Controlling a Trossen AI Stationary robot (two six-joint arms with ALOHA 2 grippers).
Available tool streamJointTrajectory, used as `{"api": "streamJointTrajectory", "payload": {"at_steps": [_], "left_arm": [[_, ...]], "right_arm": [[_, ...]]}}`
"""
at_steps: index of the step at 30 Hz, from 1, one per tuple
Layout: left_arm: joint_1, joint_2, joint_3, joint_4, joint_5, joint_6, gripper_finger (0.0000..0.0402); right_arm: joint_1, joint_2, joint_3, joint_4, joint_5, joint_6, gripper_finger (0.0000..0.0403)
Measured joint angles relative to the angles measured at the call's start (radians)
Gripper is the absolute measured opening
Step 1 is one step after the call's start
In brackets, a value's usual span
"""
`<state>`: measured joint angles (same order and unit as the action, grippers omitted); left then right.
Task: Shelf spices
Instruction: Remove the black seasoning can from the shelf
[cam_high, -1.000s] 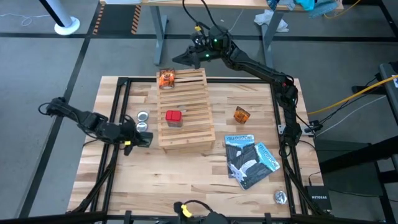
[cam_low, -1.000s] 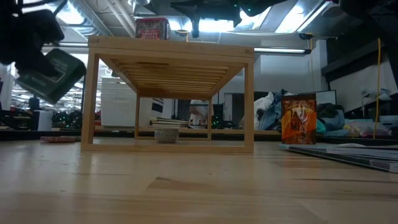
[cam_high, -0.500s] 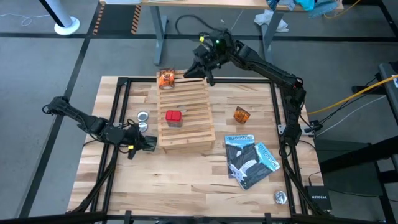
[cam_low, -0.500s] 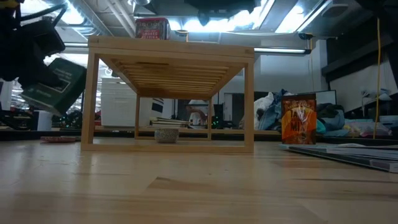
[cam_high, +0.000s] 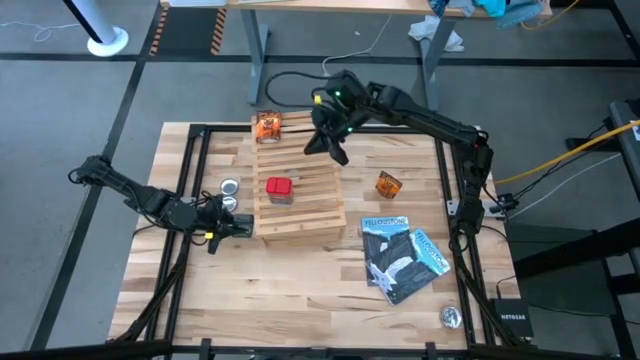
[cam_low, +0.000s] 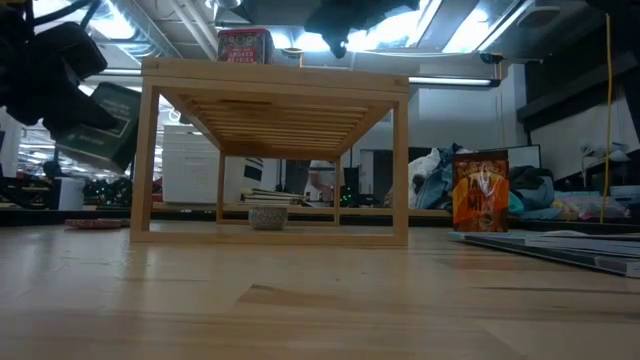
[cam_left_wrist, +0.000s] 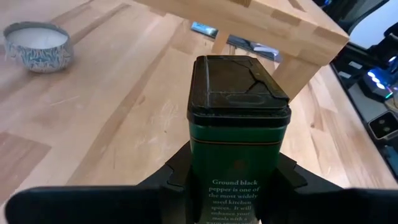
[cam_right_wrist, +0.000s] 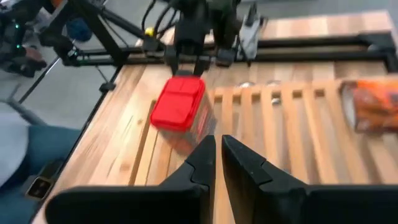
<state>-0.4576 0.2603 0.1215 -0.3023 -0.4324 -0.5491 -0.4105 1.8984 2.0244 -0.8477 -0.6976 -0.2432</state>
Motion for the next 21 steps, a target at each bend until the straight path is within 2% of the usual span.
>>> {"api": "streamJointTrajectory", "payload": {"at_steps": [6,12,17,21], "left_arm": [[0.0,-0.009,0.0,-0.005,0.0,0.0,0.0099],[0.0,-0.018,0.0,-0.011,0.0,0.004,0.0099],[0.0,-0.018,0.0,-0.01,-0.003,0.004,0.0099],[0.0,-0.018,0.0,-0.003,-0.003,0.006,0.0099]], "right_arm": [[0.001,-0.019,-0.01,-0.063,-0.002,0.003,0.0033],[0.028,-0.131,-0.008,-0.098,0.001,0.012,0.0033],[0.095,-0.259,-0.107,-0.052,0.142,0.057,0.0033],[0.134,-0.398,-0.302,0.105,0.259,0.109,0.0033]]}}
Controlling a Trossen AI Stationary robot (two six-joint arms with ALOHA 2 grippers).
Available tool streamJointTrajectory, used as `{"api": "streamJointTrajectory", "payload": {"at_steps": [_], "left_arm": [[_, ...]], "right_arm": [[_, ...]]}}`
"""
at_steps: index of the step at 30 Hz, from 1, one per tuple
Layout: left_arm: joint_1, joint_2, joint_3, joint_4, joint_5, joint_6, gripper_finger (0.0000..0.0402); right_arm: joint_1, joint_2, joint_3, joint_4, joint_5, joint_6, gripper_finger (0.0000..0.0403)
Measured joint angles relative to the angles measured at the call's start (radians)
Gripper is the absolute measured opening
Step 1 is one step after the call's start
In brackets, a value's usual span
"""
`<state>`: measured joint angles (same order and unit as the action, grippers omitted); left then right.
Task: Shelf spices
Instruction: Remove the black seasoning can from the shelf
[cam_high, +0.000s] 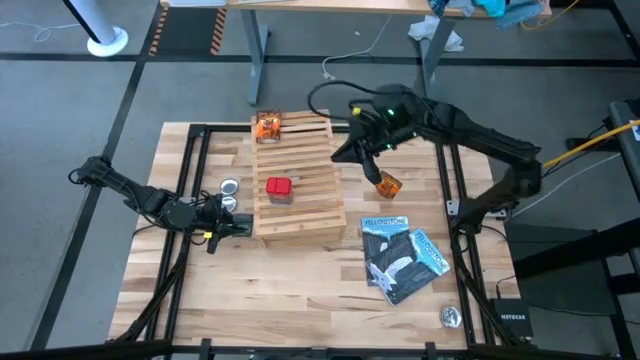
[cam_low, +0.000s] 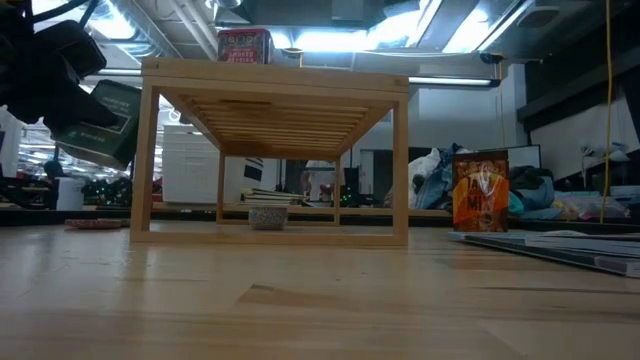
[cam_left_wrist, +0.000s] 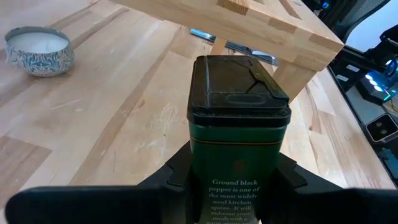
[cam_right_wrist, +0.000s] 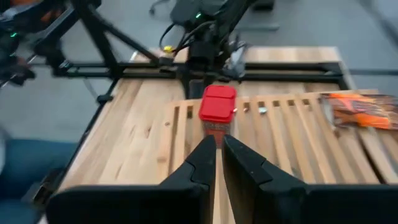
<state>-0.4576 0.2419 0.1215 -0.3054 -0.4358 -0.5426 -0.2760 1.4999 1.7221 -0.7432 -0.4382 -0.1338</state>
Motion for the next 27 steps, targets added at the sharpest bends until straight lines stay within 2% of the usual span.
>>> {"api": "streamJointTrajectory", "payload": {"at_steps": [7,10,13,19,27], "left_arm": [[0.0,-0.018,0.0,0.0,0.0,-0.002,0.0099],[0.0,-0.034,0.0,0.0,0.001,-0.017,0.0099],[-0.001,-0.048,0.0,-0.004,0.007,-0.038,0.0099],[-0.028,-0.068,0.011,-0.024,0.024,-0.074,0.0099],[-0.085,-0.081,0.088,-0.151,0.025,-0.079,0.0099]], "right_arm": [[0.008,-0.235,-0.508,0.508,0.071,0.146,0.0033],[0.008,-0.284,-0.706,0.729,0.093,0.19,0.0033],[0.008,-0.292,-0.848,0.921,0.096,0.239,0.0033],[0.008,-0.285,-0.994,1.099,0.108,0.285,0.0033],[0.008,-0.285,-1.016,1.057,0.115,0.28,0.0033]]}}
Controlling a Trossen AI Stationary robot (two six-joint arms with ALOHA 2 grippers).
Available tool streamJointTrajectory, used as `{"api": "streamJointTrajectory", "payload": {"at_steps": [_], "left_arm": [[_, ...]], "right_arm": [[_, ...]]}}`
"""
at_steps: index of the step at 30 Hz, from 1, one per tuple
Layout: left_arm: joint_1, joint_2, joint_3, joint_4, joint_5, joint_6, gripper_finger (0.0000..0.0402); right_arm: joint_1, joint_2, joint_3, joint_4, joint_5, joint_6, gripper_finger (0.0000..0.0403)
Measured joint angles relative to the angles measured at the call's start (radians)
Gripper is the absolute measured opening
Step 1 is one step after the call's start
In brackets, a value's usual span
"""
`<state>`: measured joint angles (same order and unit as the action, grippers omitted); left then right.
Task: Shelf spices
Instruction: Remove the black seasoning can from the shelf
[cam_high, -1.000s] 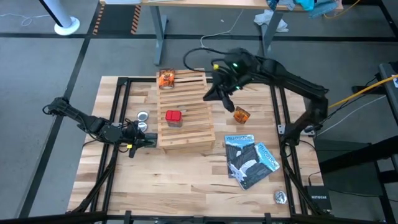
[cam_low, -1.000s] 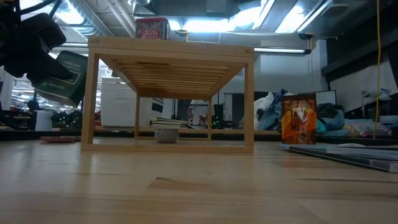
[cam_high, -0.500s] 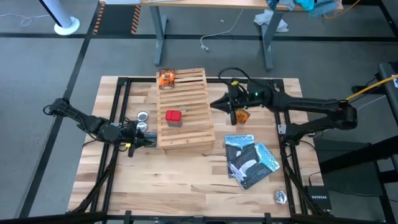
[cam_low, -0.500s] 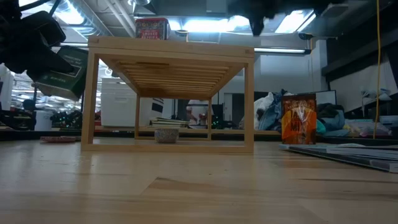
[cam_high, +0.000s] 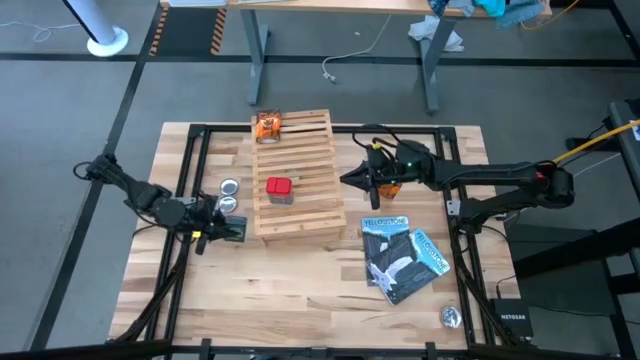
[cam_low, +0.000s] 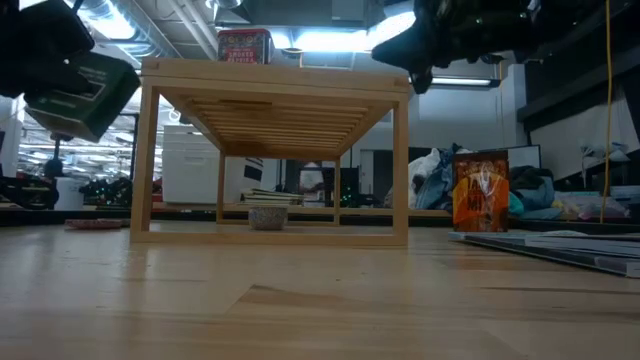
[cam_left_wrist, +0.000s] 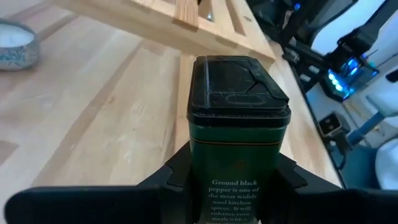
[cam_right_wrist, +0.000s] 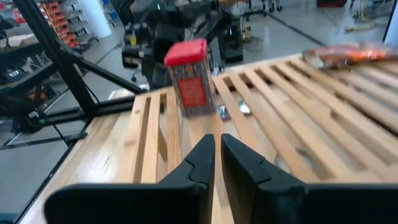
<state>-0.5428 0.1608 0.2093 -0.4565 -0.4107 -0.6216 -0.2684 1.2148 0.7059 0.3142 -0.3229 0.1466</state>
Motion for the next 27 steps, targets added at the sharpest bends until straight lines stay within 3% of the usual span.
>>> {"api": "streamJointTrajectory", "payload": {"at_steps": [9,20,27], "left_arm": [[-0.008,-0.001,0.075,-0.166,-0.002,0.008,0.0099],[-0.008,-0.002,0.083,-0.176,-0.022,0.046,0.0099],[-0.008,-0.002,0.077,-0.153,-0.086,0.049,0.0099]], "right_arm": [[0.0,0.0,0.0,-0.115,-0.002,0.005,0.0033],[0.0,0.0,0.0,-0.142,-0.002,0.005,0.0033],[0.0,0.0,0.0,-0.142,-0.002,0.005,0.0033]]}}
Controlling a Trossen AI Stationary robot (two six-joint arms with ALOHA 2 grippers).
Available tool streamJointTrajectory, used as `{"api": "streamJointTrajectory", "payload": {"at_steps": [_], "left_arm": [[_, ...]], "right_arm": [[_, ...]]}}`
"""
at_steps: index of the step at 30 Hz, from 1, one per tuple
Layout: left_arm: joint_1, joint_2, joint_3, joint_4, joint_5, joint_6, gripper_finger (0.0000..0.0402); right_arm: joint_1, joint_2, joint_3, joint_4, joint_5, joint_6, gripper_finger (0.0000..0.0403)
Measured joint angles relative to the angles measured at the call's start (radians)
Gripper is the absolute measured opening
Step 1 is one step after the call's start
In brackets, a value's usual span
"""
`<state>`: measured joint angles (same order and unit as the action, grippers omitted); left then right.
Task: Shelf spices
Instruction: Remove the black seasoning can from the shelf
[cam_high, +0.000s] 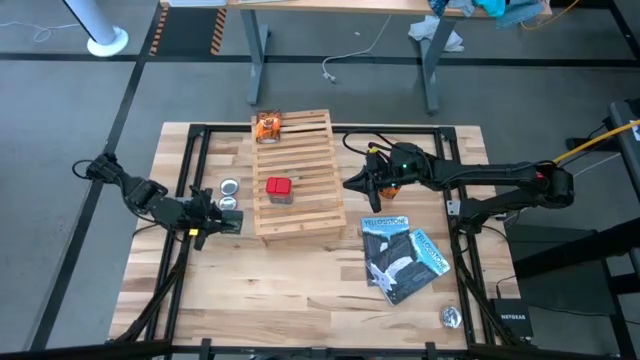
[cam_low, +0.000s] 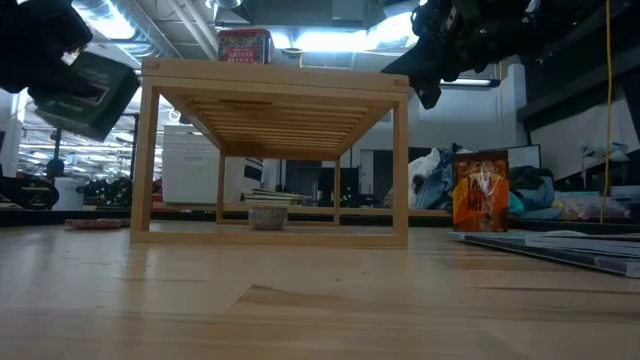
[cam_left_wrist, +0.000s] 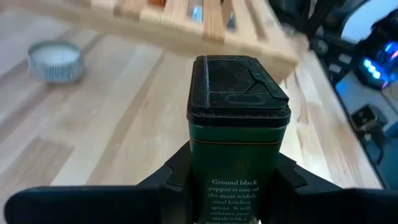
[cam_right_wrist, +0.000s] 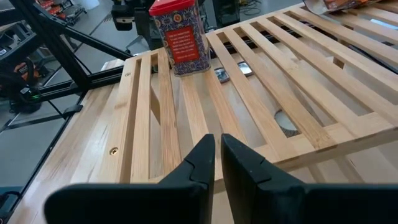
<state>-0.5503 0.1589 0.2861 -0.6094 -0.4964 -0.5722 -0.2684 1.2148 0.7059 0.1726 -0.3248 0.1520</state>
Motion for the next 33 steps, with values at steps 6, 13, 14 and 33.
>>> {"api": "streamJointTrajectory", "payload": {"at_steps": [6,13,14,33], "left_arm": [[0.0,0.0,-0.034,0.101,-0.051,0.049,0.0099],[0.0,0.0,-0.136,0.291,-0.074,0.119,0.0099],[0.0,0.0,-0.151,0.308,-0.074,0.126,0.0099],[-0.025,0.001,-0.195,0.387,-0.049,0.074,0.0108]], "right_arm": [[0.0,0.0,0.0,0.0,0.0,0.0,0.0033],[0.0,0.0,0.0,0.0,0.0,0.0,0.0033],[0.0,0.0,0.0,0.0,0.0,0.0,0.0033],[0.0,0.0,0.001,-0.019,0.0,0.0,0.0033]]}}
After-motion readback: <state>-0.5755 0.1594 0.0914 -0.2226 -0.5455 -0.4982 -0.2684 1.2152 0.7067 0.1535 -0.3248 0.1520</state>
